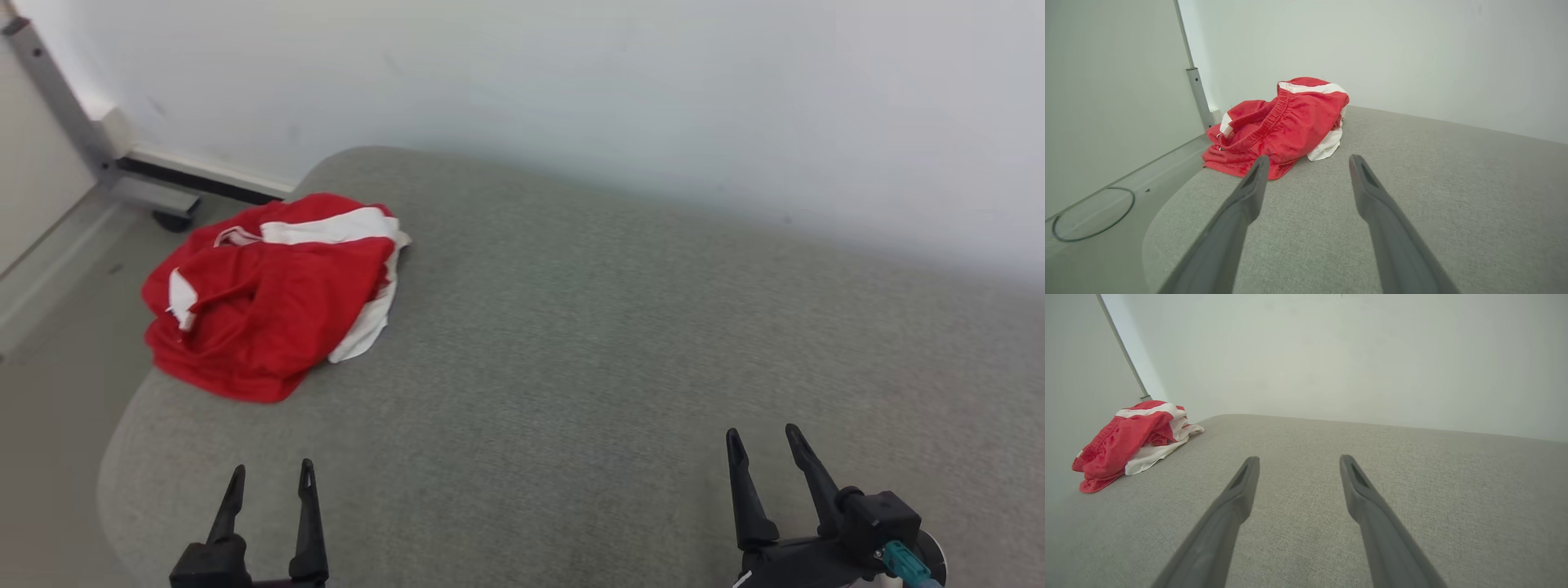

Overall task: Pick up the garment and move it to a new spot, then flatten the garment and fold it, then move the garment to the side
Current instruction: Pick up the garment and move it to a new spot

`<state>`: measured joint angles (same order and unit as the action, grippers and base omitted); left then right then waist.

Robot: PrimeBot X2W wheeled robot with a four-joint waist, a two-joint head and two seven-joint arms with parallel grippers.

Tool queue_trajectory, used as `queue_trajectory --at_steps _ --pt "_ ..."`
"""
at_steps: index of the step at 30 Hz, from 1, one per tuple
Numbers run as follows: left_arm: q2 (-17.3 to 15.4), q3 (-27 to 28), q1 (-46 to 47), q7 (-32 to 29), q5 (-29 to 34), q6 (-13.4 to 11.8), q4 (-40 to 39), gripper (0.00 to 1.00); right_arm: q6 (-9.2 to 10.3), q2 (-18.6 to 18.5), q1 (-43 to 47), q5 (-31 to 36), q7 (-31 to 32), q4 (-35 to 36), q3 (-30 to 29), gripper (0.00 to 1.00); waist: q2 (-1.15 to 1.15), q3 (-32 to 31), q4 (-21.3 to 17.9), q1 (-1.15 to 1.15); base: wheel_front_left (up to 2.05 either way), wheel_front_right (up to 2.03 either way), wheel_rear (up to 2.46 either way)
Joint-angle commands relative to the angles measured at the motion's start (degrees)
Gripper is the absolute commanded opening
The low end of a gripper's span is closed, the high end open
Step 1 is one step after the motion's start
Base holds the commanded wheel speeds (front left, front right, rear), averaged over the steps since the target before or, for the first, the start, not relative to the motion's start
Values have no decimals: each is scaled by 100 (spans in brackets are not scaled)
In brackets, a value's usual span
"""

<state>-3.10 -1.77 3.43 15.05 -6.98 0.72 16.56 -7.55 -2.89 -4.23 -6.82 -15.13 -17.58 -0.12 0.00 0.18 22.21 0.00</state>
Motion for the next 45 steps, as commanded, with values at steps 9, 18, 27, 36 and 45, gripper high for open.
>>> queue_trajectory --at_steps 9,18,27,36,45 --pt "-38 222 -176 20 -26 -17 -45 100 12 2 56 -23 -4 -53 89 100 0 -77 702 0 0 0 0" --pt "-13 321 -211 20 -83 -34 -110 100 12 2 -37 17 -4 -69 160 100 0 -21 748 0 0 0 0" --pt "-22 219 675 20 -187 168 520 100 12 1 -111 119 -4 -27 86 100 0 193 655 0 0 0 0" --pt "-381 386 2642 -385 -649 455 1749 100 12 1 -429 472 91 195 79 100 0 939 20 0 0 0 0" --pt "-854 749 4071 -1020 -1204 555 2879 100 12 3 -583 706 306 585 145 100 0 1728 -741 0 0 0 0"
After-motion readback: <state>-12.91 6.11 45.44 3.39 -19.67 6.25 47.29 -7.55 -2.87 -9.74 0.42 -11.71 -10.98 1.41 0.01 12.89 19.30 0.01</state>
